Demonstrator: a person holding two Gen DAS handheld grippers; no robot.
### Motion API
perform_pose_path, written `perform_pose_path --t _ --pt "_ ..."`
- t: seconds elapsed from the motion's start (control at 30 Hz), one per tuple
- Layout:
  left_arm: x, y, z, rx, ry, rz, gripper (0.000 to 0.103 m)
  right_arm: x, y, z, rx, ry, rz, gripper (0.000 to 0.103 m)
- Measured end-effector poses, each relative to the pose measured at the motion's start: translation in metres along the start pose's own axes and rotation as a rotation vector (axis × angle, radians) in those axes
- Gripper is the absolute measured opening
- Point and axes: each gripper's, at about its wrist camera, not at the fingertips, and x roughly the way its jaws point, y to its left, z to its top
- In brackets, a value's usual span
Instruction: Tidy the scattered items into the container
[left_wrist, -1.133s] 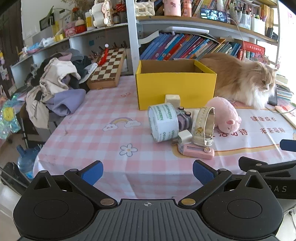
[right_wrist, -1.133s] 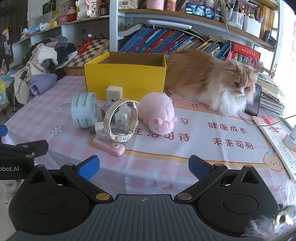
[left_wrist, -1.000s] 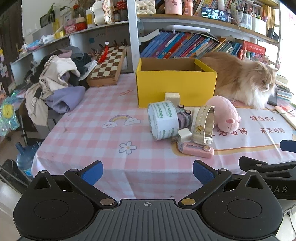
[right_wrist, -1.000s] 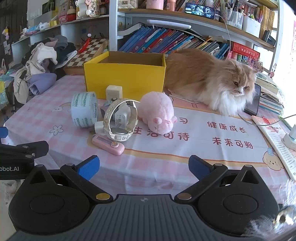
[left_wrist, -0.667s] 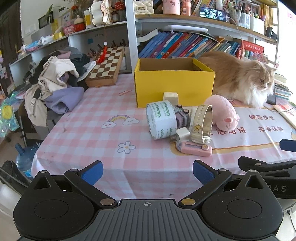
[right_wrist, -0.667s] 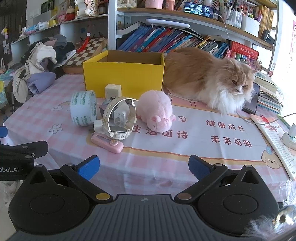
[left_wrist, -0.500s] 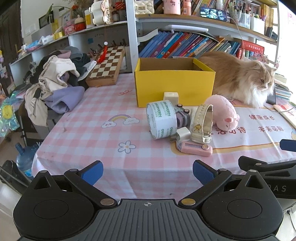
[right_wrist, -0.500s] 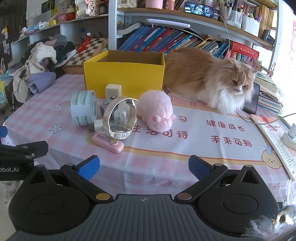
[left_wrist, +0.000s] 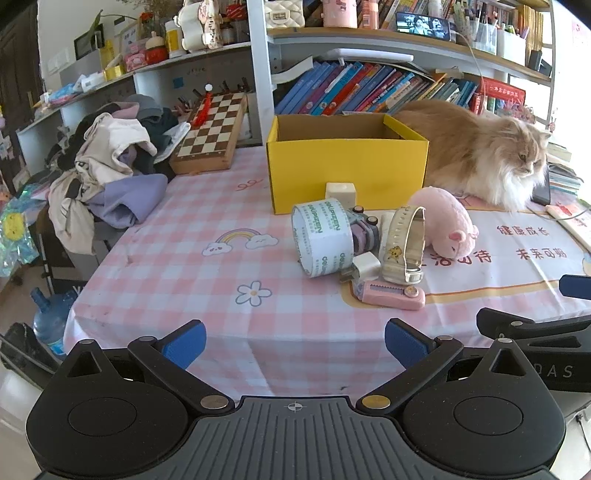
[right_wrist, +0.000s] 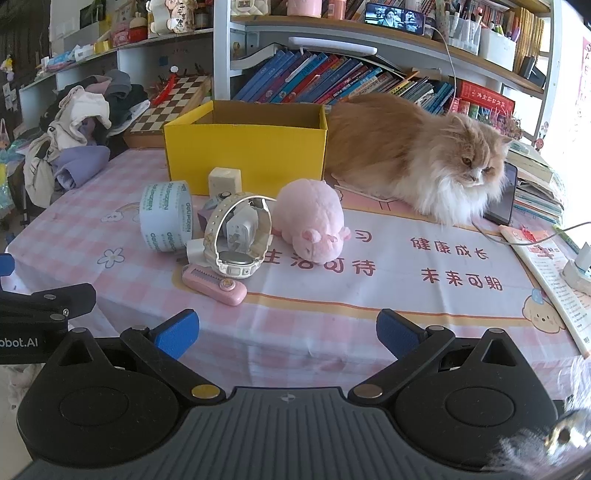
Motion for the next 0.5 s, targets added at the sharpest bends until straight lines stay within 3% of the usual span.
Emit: perform_pose_path --t 0.5 --pt "0.0003 0.0063 0.0004 -0.018 0.005 0.003 0.103 0.0020 0.0035 -0.0003 -0.008 0.002 0.003 0.103"
